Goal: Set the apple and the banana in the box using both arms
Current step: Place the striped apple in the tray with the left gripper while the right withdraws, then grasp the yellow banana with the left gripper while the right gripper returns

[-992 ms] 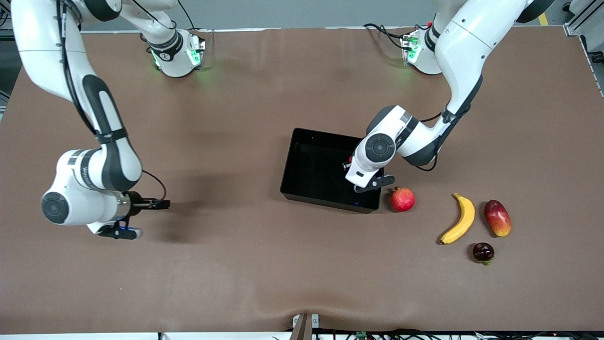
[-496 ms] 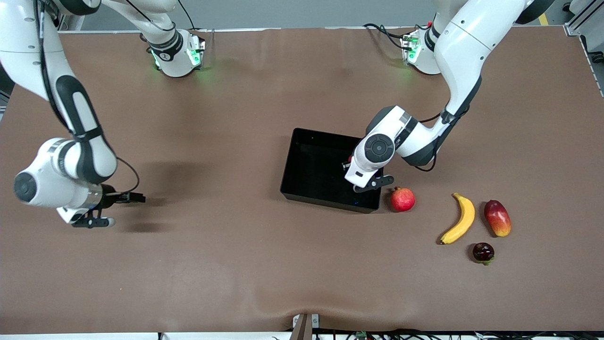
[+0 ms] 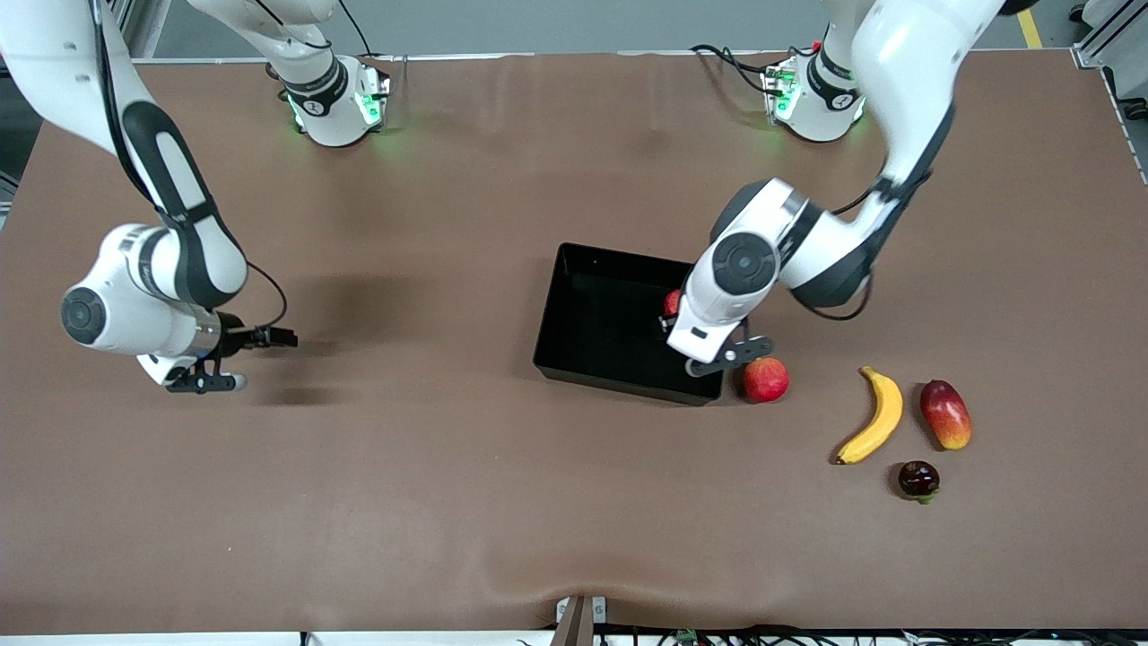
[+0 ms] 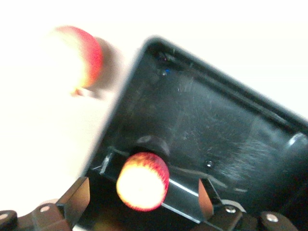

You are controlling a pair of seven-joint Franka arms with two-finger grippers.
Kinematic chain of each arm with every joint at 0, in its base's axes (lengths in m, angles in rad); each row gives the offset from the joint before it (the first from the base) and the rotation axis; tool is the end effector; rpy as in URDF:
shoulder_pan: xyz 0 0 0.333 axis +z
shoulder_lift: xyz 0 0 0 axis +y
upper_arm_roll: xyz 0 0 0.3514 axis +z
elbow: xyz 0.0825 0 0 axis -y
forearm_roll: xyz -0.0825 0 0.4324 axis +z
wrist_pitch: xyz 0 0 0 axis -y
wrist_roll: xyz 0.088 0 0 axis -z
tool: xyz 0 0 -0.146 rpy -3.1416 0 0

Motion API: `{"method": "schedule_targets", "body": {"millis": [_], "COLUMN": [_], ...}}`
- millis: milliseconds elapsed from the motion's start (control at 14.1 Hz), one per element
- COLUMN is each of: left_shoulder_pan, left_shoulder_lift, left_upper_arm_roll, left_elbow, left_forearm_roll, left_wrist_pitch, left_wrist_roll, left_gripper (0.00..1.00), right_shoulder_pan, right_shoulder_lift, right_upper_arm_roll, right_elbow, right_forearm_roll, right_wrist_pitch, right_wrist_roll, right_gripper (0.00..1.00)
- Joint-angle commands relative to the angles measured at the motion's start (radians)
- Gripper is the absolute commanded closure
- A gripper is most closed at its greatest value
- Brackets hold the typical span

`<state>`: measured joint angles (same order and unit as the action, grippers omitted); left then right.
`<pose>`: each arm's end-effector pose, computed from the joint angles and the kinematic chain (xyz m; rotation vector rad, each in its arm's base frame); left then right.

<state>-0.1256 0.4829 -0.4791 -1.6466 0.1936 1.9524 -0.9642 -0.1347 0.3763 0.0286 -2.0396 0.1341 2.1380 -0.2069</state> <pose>0.6116 -0.3606 0.3187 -3.0466 -0.4765 0.1766 0.5974 -0.0532 0.1969 -2.9624 -0.0182 0.3830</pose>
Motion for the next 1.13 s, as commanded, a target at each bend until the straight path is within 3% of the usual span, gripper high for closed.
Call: {"method": "schedule_targets", "body": {"millis": [0,283,425,638,921,1063], "left_shoulder_pan": [0.079,0.265,0.348,0.412,0.480,0.485], "left_shoulder_lift": [-0.018,0.025,0.058,0.146,0.227,0.253], "left_upper_arm_roll": [0.000,0.007,0.005,0.005,0.007,0.013], "left_elbow": [0.108,0.090,0.055,0.053,0.059,0.057], "left_forearm_roll": [0.004,0.021,0.097,0.173,0.207,0.219], "left_wrist_pitch": [-0.130,-0.089,-0.015,0.095,0.233,0.272], "left_wrist_roll": [0.085,0.403,0.540,0.747,1.013,1.071], "left_gripper": [0.00,0.00,0.00,0.16,0.17,0.18], "right_shoulder_pan": [0.001,0.058,0.052,0.056,0.049,0.053], "right_shoulder_lift": [-0.161,-0.276,-0.281,-0.283,-0.281,-0.281], "right_upper_arm_roll": [0.010,0.010,0.008,0.005,0.005,0.007], "right_elbow": [-0.045,-0.012,0.095,0.202,0.393,0.523], "right_forearm_roll": [-0.007,-0.007,-0.008,-0.017,-0.125,-0.134], "right_wrist_pitch": [-0.165,-0.347,-0.468,-0.570,-0.763,-0.883], "right_wrist_roll": [0.018,0.018,0.009,0.017,0.020,0.032], "right_gripper": [0.00,0.00,0.00,0.00,0.00,0.00]}}
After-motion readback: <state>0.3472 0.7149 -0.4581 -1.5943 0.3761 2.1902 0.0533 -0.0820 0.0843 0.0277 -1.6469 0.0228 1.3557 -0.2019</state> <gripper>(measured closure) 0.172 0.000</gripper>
